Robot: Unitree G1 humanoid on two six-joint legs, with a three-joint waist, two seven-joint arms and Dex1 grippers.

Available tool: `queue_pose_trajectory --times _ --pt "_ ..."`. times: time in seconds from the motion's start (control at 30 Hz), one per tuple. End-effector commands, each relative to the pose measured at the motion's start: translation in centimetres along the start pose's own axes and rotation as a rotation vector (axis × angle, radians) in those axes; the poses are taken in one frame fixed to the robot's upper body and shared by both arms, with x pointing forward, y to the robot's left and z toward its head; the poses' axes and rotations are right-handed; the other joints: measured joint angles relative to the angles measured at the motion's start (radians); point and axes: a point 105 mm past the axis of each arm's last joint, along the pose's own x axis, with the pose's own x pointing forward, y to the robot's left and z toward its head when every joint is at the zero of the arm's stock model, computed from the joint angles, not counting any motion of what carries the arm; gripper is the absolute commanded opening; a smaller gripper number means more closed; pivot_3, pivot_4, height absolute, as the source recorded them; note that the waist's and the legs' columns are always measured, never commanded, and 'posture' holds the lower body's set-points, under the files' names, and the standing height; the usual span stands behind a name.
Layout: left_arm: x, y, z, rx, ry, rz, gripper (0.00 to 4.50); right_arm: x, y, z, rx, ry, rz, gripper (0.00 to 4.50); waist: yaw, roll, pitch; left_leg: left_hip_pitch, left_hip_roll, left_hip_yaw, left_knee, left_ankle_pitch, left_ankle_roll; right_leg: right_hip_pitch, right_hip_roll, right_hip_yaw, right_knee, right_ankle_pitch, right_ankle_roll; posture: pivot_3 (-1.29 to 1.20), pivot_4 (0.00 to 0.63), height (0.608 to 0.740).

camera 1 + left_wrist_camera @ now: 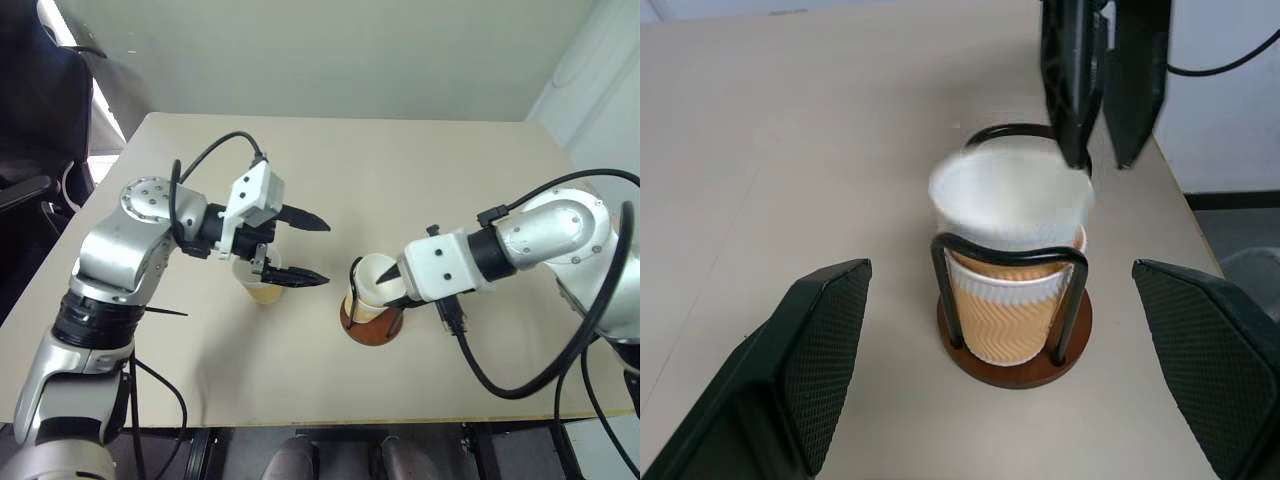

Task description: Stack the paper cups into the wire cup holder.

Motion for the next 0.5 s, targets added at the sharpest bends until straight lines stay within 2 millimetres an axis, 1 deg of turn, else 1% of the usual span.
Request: queue_pose_trajectory --times 0.03,0.07,0.23,0.5 --pt "-0.4 -0.1 1.1 0.044 -0.012 0.007 4.50 -0.4 -0.9 0.6 -0.022 -0.004 -0.042 2.72 0.000 0.000 0.000 0.000 0.000 0.000 0.000 0.000 0.000 0.000 0.000 0.000 0.000 0.000 0.000 0.00 0.150 0.740" --pt "-0.5 -0.1 1.1 0.044 -0.011 0.008 4.50 -0.5 -1.0 0.7 -0.020 -0.007 -0.044 2.98 0.000 0.000 0.000 0.000 0.000 0.000 0.000 0.000 0.000 0.000 0.000 0.000 0.000 0.000 0.000 0.00 0.150 0.740" --pt "-0.5 -0.1 1.1 0.044 -0.011 0.006 4.50 -0.6 -0.7 0.6 -0.022 -0.004 -0.039 2.98 0.000 0.000 0.000 0.000 0.000 0.000 0.000 0.000 0.000 0.000 0.000 0.000 0.000 0.000 0.000 0.00 0.150 0.740" --pt "-0.6 -0.2 1.1 0.044 -0.003 0.008 4.50 -0.1 0.2 -0.8 -0.058 0.060 -0.015 2.98 0.000 0.000 0.000 0.000 0.000 0.000 0.000 0.000 0.000 0.000 0.000 0.000 0.000 0.000 0.000 0.00 0.150 0.740"
